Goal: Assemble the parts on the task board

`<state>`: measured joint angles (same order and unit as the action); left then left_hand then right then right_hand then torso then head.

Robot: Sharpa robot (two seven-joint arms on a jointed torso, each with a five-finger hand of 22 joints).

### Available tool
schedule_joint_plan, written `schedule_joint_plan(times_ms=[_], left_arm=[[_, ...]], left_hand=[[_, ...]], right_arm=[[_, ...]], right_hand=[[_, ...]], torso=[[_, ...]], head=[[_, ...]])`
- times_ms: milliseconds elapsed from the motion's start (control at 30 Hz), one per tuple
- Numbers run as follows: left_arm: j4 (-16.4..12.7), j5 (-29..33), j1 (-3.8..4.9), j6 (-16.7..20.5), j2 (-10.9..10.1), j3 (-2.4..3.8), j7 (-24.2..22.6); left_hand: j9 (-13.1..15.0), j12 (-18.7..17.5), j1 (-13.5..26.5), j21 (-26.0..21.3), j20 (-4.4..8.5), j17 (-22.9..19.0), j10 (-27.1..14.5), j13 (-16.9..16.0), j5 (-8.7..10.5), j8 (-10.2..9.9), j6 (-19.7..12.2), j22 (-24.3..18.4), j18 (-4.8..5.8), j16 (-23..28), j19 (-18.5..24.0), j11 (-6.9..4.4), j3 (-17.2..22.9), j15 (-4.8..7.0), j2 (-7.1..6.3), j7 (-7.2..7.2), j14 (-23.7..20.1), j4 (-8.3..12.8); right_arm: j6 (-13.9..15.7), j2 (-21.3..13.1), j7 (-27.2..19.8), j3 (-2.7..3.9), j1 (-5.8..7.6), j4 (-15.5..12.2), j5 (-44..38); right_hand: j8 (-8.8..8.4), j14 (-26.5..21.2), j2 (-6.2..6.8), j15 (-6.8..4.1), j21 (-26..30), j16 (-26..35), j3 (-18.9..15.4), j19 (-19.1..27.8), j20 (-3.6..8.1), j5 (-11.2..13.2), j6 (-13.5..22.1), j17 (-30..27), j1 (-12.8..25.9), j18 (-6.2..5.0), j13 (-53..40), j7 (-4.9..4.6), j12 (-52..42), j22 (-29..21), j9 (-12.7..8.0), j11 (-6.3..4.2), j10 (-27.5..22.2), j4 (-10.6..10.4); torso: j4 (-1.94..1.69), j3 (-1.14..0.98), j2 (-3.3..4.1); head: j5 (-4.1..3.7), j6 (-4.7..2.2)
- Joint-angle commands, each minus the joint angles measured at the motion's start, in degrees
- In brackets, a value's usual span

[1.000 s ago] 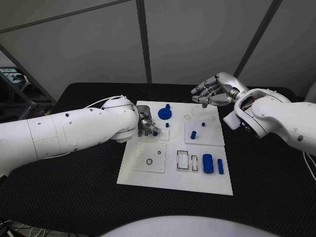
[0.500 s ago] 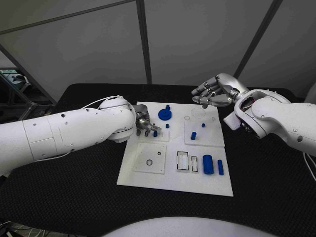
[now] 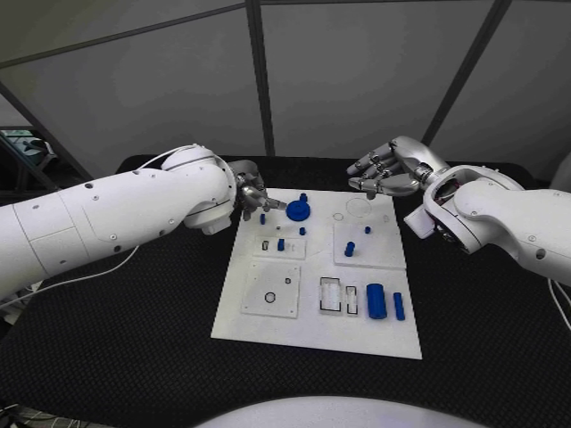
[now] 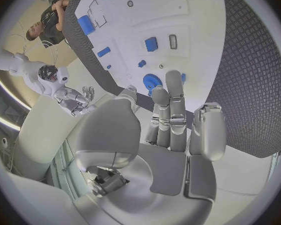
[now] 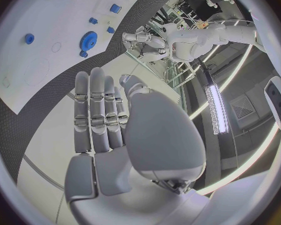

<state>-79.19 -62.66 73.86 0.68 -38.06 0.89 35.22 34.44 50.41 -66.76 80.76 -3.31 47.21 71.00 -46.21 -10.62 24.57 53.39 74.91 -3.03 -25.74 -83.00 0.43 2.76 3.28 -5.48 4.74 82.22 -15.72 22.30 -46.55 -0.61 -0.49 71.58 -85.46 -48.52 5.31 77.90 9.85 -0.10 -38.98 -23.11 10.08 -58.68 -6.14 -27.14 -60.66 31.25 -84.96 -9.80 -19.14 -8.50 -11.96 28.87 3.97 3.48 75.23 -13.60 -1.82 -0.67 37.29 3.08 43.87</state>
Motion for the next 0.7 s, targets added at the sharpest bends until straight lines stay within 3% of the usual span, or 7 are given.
schedule_joint_plan(times_ms=[33,333,500,700], left_arm=[[2.57,1.04,0.8,-7.33,0.66,0.26,-0.35],[11.92,0.67,1.86,-13.7,4.73,0.33,-1.08],[16.26,-0.09,1.94,-16.17,7.06,-0.4,-1.52],[18.94,-0.45,1.84,-16.41,8.7,-0.93,-1.96]], left_hand=[[-1.2,-1.55,-1.86,-0.79,-0.21,0.06,-1.29,1.71,-0.2,-1.21,-0.98,2.24,-0.29,0.29,0.64,0.35,-0.43,-0.61,0.41,0.37,0.1,0.16],[-3.3,-3.05,-3.95,-1.56,-0.58,0.07,-2.66,3.6,-0.28,-2.72,-1.33,1.53,-0.48,0.49,1.14,0.77,-0.66,-0.97,1.39,0.87,-0.21,0.25],[-3.55,-3.17,-3.89,-1.54,-0.62,0.08,-2.76,3.8,-0.22,-2.85,-1.24,1.58,-0.47,0.51,1.12,0.82,-0.78,-1.01,1.51,0.91,-0.24,0.06],[-4.49,-2.98,-3.13,-1.62,-0.74,0.1,-2.82,3.92,-0.16,-3.28,-0.91,1.6,-0.48,0.54,1.12,0.94,-1.64,-1.1,1.78,1.01,-0.28,-0.7]], right_arm=[[-0.33,0.05,-0.28,0.04,0.11,-0.01,-0.13],[-0.39,0.15,-0.2,0.04,0.11,-0.04,-0.13],[-0.29,0.22,-0.19,0.04,0.12,-0.11,-0.13],[-0.16,0.29,-0.23,0.04,0.12,-0.21,-0.13]], right_hand=[[0.07,-0.51,0.04,-0.04,0.36,-0.28,0.19,0.39,-0.06,-0.4,0.46,0.07,0.7,-0.55,-0.05,0.08,-0.31,0.06,-0.01,-0.03,-0.51,-0.18],[0.07,-0.51,0.04,-0.04,0.36,-0.28,0.19,0.39,-0.06,-0.4,0.46,0.07,0.7,-0.55,-0.05,0.08,-0.31,0.06,-0.01,-0.03,-0.51,-0.18],[0.07,-0.52,0.02,-0.05,0.37,-0.28,0.25,0.4,-0.07,-0.44,0.47,0.08,0.65,-0.55,-0.07,0.09,-0.33,0.06,-0.01,-0.05,-0.53,-0.15],[0.08,-0.53,0.02,-0.06,0.38,-0.28,0.27,0.4,-0.07,-0.46,0.47,0.09,0.64,-0.56,-0.07,0.1,-0.34,0.06,-0.01,-0.05,-0.55,-0.13]], torso=[[0.09,0.04,0.05],[0.13,0.05,0.19],[0.01,0.07,0.15],[0.08,0.09,0.16]], head=[[0.1,-0.16],[0.2,-0.38],[0.27,-0.14],[0.28,-0.09]])
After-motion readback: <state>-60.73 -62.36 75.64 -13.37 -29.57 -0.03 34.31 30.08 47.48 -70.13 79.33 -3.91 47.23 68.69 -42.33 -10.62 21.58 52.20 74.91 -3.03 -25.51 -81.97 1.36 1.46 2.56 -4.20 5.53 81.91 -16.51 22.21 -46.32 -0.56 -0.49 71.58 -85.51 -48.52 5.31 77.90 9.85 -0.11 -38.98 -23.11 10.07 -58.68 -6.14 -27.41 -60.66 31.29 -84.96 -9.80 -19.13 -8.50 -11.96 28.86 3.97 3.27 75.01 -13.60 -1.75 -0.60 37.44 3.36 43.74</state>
